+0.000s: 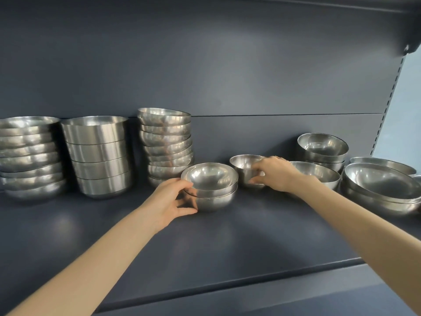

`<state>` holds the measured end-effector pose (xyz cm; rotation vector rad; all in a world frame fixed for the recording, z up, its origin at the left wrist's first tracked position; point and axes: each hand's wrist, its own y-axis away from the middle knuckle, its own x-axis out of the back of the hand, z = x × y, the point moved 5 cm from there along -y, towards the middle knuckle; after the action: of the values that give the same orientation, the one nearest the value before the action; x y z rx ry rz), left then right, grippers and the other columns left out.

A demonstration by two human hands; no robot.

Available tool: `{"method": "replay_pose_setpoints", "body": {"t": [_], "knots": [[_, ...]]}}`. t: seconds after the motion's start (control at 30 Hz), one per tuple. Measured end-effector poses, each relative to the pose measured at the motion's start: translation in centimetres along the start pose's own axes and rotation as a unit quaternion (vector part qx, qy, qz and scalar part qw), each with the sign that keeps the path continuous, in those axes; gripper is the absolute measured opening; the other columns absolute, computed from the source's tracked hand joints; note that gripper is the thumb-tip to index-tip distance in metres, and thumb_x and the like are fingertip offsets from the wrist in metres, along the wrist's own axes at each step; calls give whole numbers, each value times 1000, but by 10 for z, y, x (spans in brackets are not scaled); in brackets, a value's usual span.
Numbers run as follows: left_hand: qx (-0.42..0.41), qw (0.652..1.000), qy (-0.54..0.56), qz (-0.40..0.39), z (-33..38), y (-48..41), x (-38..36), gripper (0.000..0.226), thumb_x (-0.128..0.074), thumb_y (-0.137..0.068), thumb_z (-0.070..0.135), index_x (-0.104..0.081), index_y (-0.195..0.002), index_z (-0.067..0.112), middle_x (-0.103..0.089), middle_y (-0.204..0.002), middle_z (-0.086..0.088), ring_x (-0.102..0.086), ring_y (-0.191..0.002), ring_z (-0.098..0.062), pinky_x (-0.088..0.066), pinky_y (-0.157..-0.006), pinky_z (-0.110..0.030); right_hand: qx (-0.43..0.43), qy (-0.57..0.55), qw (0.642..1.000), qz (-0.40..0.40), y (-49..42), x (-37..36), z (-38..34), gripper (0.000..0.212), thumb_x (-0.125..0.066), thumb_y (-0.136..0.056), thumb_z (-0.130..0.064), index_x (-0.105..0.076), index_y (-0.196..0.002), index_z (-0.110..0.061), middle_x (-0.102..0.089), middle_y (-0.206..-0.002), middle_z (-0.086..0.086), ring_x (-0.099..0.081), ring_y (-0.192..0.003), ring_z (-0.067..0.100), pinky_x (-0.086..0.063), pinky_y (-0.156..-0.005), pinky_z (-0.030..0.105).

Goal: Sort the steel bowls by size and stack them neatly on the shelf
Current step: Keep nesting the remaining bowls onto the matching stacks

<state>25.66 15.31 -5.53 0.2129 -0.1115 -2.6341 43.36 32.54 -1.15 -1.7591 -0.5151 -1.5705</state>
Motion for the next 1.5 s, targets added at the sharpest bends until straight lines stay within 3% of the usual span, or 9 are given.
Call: {"method": "replay_pose_setpoints", "body": {"t": [0.3, 0.4, 0.47, 0.57, 0.83, 1.13, 1.27, 1.33, 1.5], "knots": [[-7, 998, 47, 33, -1, -13, -24, 7, -53, -95, 7, -56, -90, 3, -56, -75, -9, -56, -66, -23, -54, -77, -45, -12, -9, 999, 29, -3, 7, 11, 21, -59, -91, -34, -61, -109, -24, -64, -112, -4, -57, -104, 24, -33, -75, 29], [2, 996, 71, 49, -3, -18, -27, 7, -54, -94, 7, -57, -88, 4, -57, -77, -9, -56, -66, -22, -53, -78, -47, -7, 1, 999, 49, 0, 8, 15, 22, -57, -93, -30, -61, -113, -22, -63, -117, -4, -55, -112, 21, -34, -96, 33], [5, 996, 78, 53, -4, -22, -31, 7, -54, -94, 7, -57, -88, 4, -57, -77, -9, -55, -68, -22, -52, -83, -49, -10, -2, 998, 63, 4, 9, 20, 29, -53, -95, -28, -57, -123, -23, -59, -126, -3, -51, -121, 20, -21, -112, 37], [3, 995, 82, 58, -4, -29, -36, 12, -52, -95, 7, -56, -84, 4, -57, -78, -9, -55, -75, -21, -50, -85, -49, -18, -8, 997, 77, 13, 16, 28, 35, -49, -97, -30, -51, -131, -23, -52, -135, -1, -47, -126, 21, -16, -116, 40], [18, 994, 92, 62, -7, -41, -44, 16, -53, -95, 9, -58, -82, 4, -60, -68, -6, -55, -74, -18, -49, -82, -45, -34, -14, 994, 105, 53, 30, 54, 32, -48, -97, -32, -57, -125, -22, -53, -133, -3, -48, -123, 21, -29, -106, 37], [18, 993, 100, 60, -9, -49, -53, 10, -51, -97, 10, -57, -91, 5, -53, -79, -4, -52, -75, -16, -47, -87, -44, -140, -20, 984, 106, 108, 43, 105, 46, -49, -97, -37, -45, -140, -22, -48, -140, 3, -46, -125, 27, -33, -101, 38], [16, 995, 86, 55, -10, -50, -56, 13, -52, -97, 10, -56, -85, 7, -53, -79, -4, -51, -69, -16, -45, -87, -43, -165, -22, 978, 126, 134, 44, 122, 39, -45, -94, -52, -62, -114, -23, -61, -118, -2, -55, -110, 26, -37, -82, 33], [19, 995, 86, 54, -11, -52, -57, 14, -53, -97, 11, -56, -84, 8, -53, -79, -3, -52, -68, -14, -46, -88, -43, -158, -34, 979, 126, 142, 43, 125, 30, -51, -93, -48, -63, -105, -23, -63, -108, -7, -59, -103, 23, -37, -74, 30], [36, 995, 86, 43, -13, -53, -58, 17, -54, -96, 13, -56, -80, 9, -49, -76, -4, -50, -68, -13, -45, -89, -39, -217, -12, 969, 120, 154, 42, 132, 40, -60, -91, -33, -51, -130, -29, -66, -116, -3, -57, -111, 28, -37, -74, 33]]}}
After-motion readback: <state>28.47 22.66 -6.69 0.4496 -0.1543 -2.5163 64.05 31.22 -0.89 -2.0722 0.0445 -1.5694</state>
